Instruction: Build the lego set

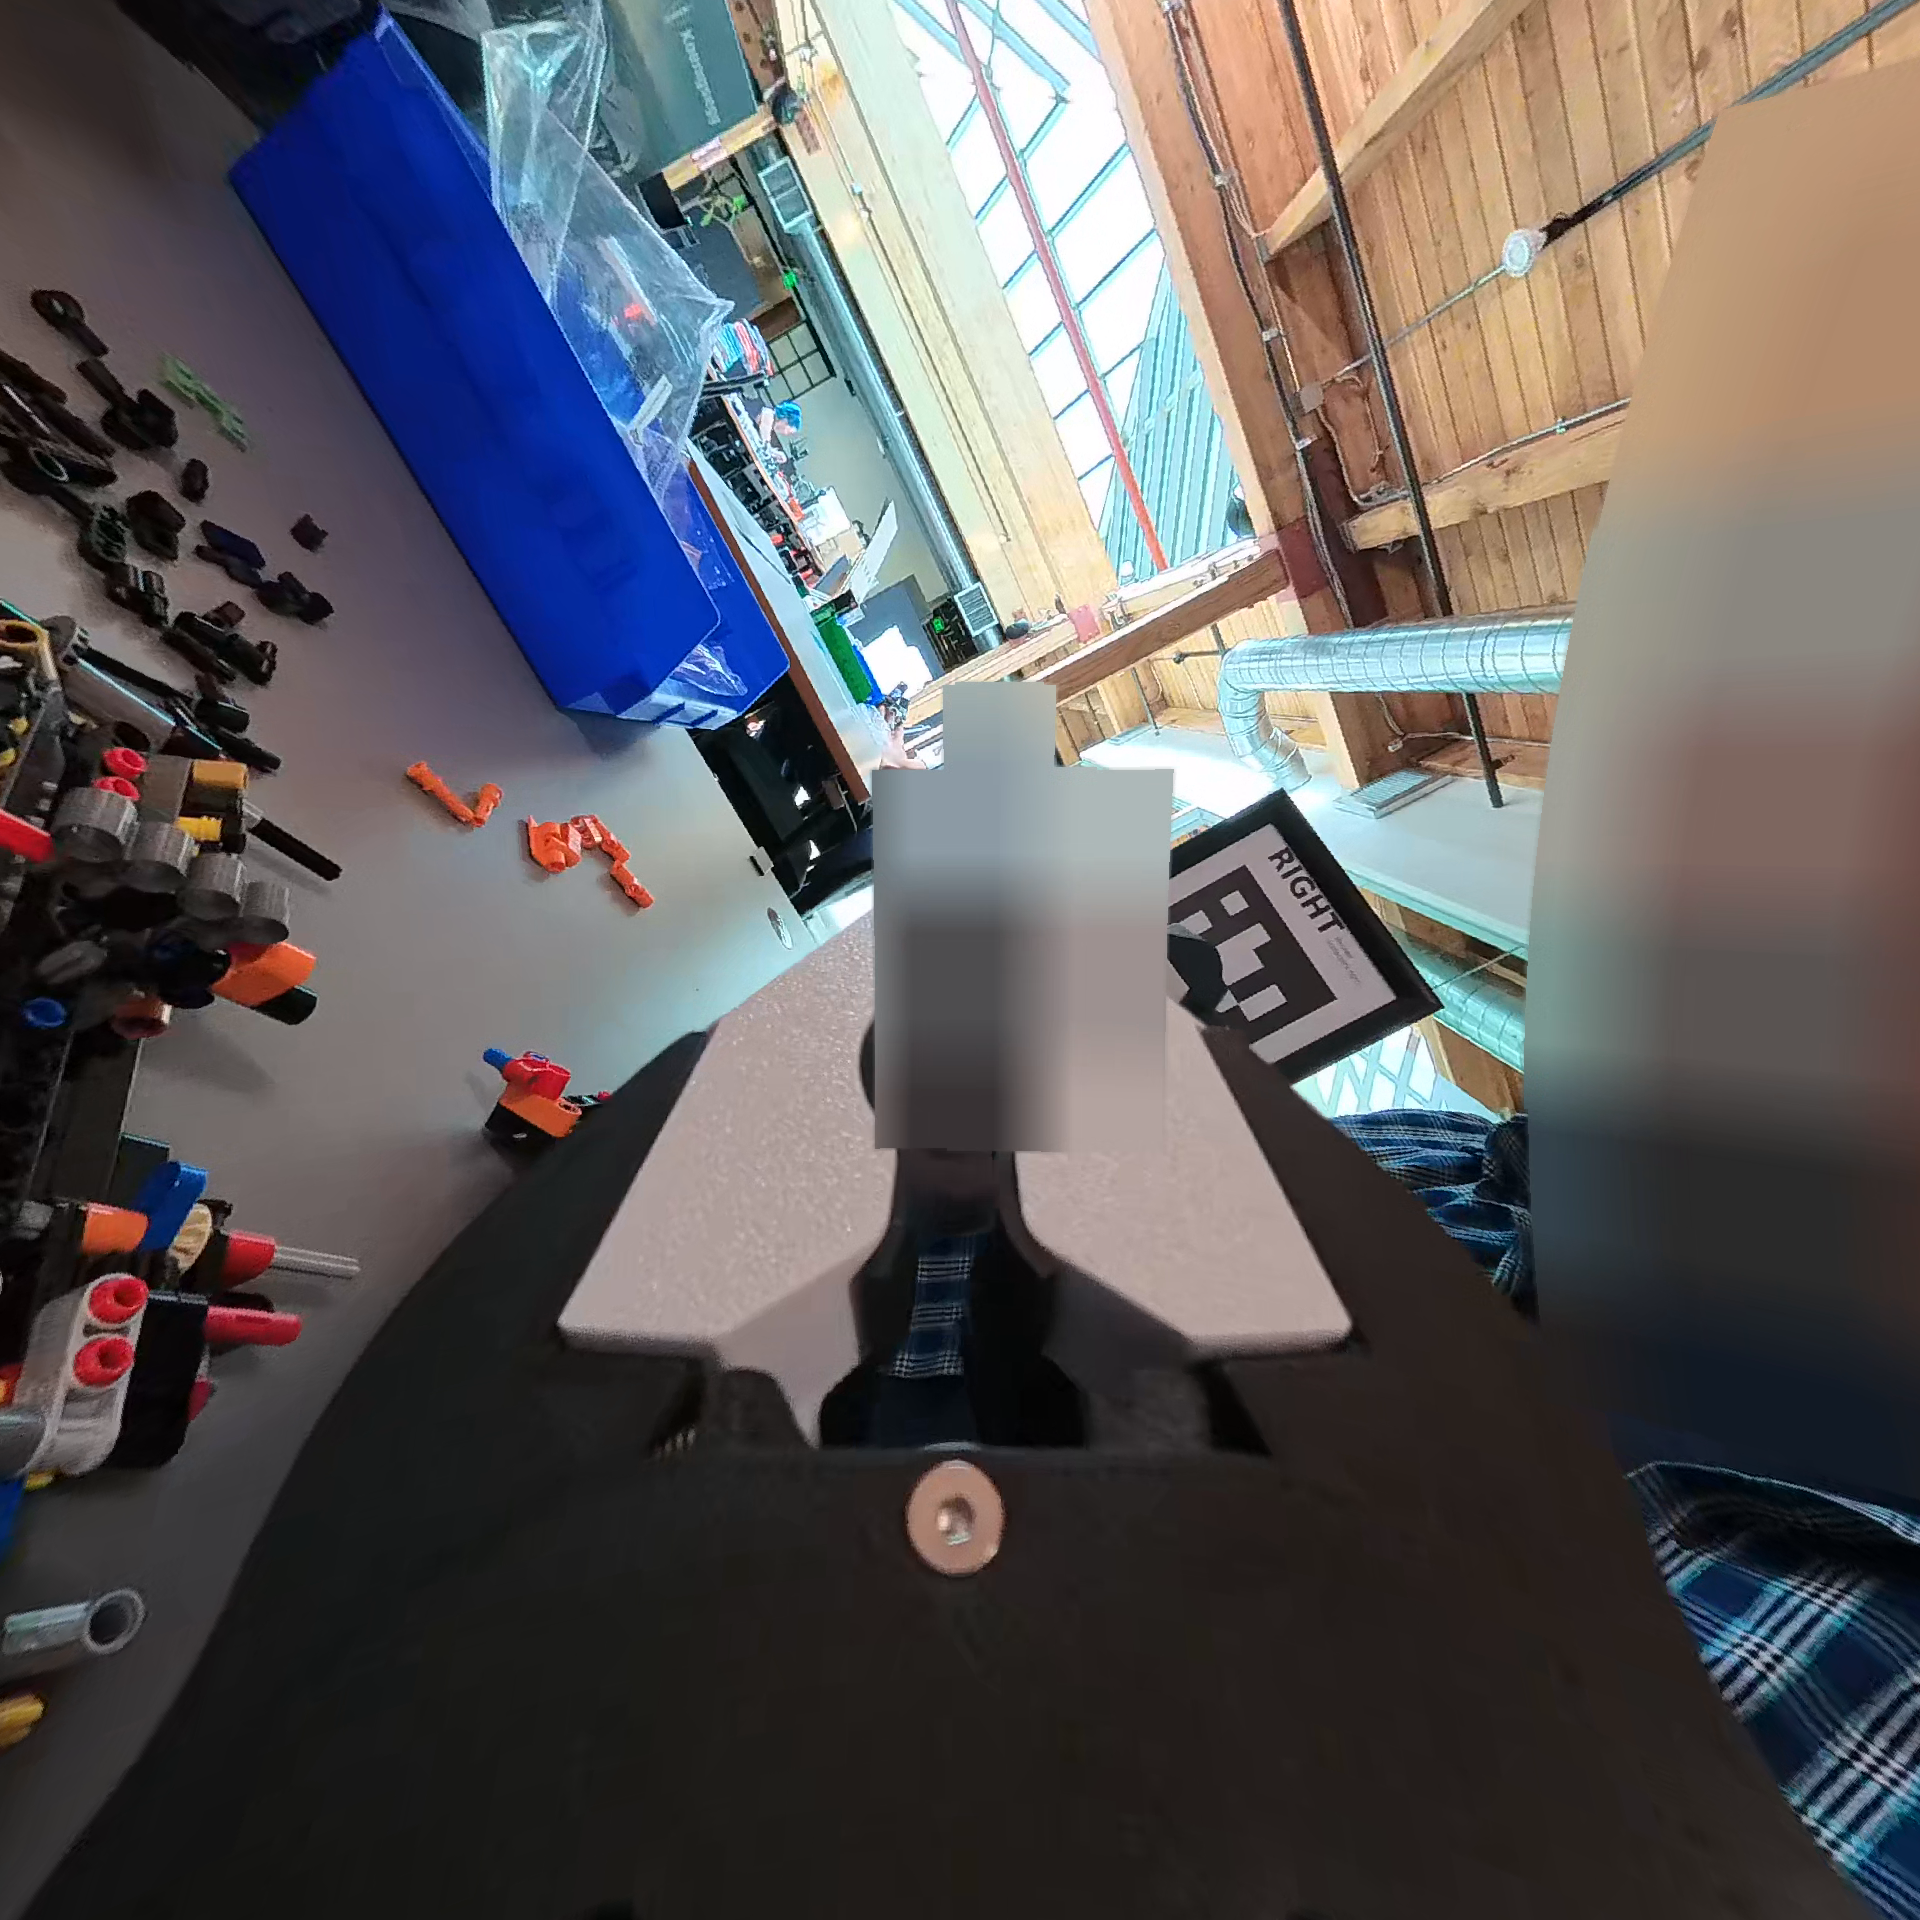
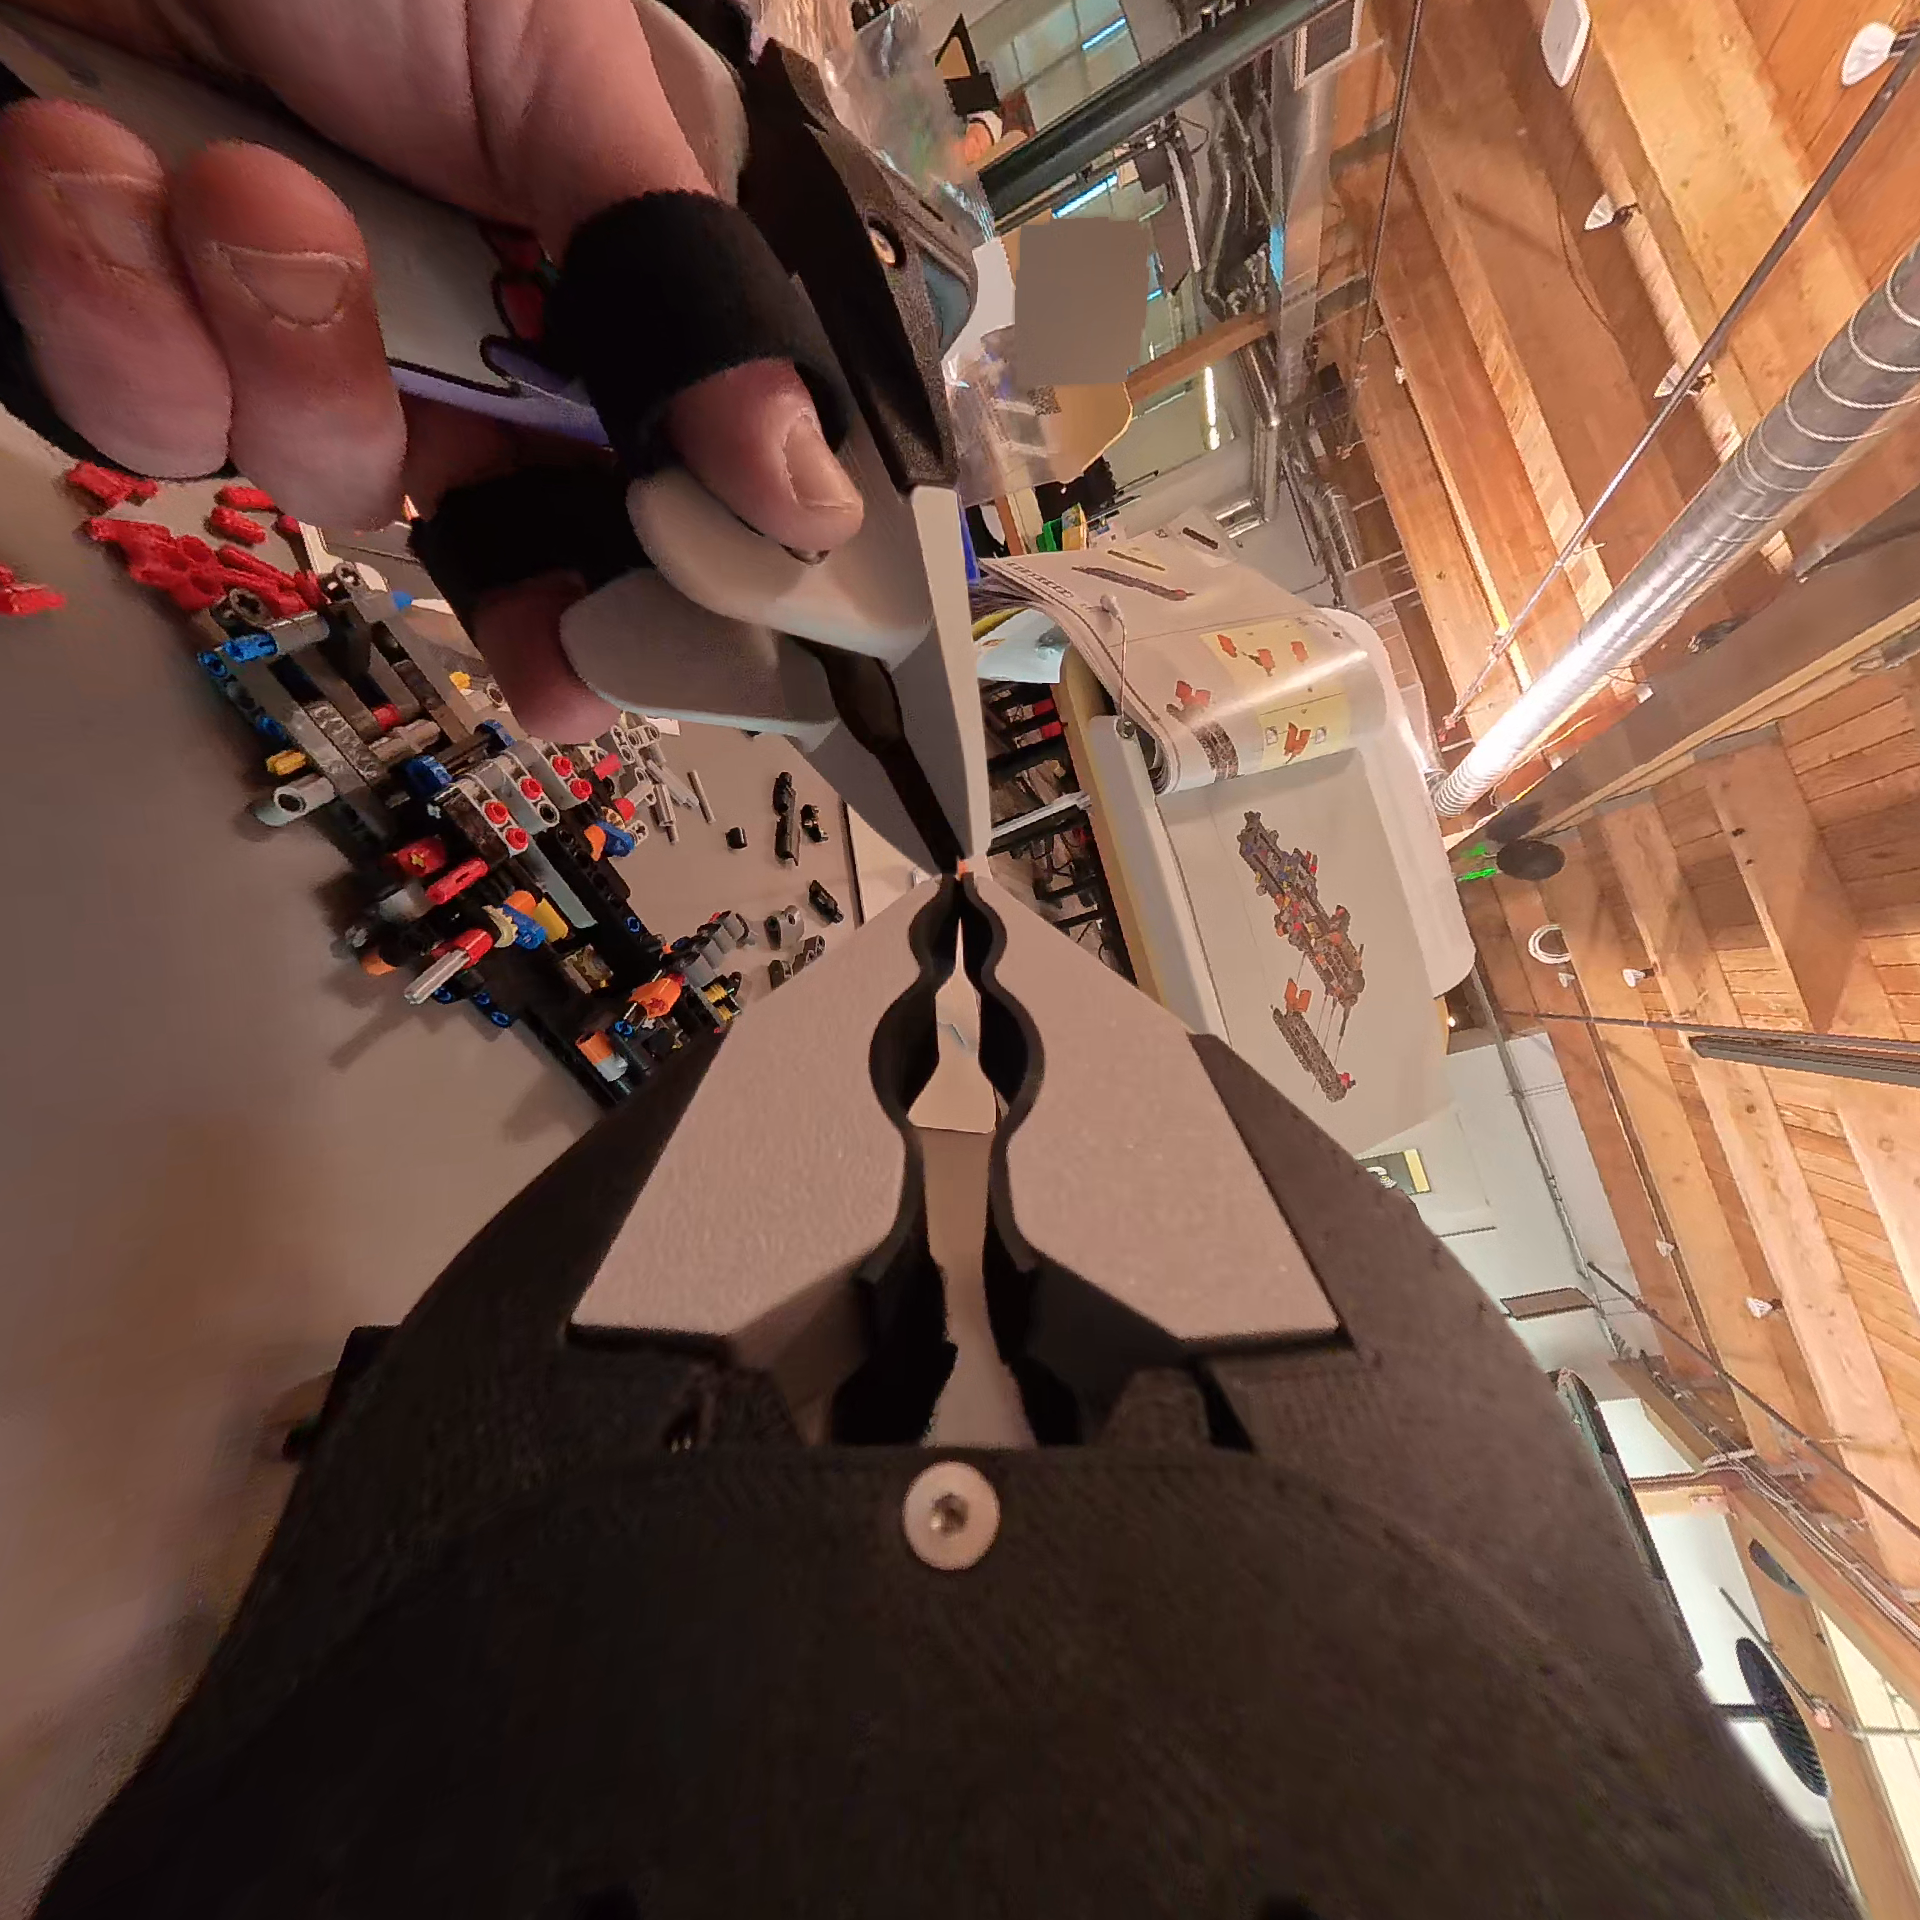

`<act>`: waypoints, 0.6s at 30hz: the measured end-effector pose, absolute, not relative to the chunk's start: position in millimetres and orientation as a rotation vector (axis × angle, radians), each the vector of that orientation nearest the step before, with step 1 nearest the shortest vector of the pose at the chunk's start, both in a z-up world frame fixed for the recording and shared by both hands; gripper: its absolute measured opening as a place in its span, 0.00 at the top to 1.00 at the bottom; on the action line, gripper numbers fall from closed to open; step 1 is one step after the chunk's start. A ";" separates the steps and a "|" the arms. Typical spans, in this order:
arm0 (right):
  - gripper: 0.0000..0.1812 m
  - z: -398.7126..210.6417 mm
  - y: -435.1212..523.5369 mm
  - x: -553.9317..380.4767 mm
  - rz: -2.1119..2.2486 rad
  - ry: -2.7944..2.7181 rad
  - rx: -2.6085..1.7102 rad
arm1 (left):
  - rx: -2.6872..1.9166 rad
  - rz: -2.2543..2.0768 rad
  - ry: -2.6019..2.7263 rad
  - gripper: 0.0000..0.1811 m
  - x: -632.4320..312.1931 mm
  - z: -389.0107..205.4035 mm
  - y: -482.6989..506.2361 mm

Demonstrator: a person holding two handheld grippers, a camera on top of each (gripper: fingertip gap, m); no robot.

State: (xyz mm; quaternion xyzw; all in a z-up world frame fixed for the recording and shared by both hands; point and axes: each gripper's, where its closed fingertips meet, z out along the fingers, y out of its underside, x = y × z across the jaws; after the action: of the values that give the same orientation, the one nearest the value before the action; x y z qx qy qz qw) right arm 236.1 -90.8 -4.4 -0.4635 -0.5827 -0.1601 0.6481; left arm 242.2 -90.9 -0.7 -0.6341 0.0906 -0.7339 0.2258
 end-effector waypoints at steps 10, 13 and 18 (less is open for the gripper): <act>0.94 -0.5 -89.9 240.8 -0.261 -1.294 -1.117 | -1.757 -1.971 0.360 1.00 246.2 -1.3 -92.0; 0.84 5.5 -90.7 248.7 0.051 -1.212 -1.271 | -1.742 -1.937 0.467 1.00 248.9 2.4 -95.6; 0.83 13.3 -93.2 267.3 0.793 -0.965 -1.527 | -1.678 -1.899 0.603 1.00 249.1 13.9 -95.9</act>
State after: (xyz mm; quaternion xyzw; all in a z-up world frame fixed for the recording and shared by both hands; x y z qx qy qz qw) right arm 267.3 -93.2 13.3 -0.6455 -0.4080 0.3354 0.5517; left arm 249.1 -95.9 13.9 -0.6212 0.2230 -0.7028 0.2653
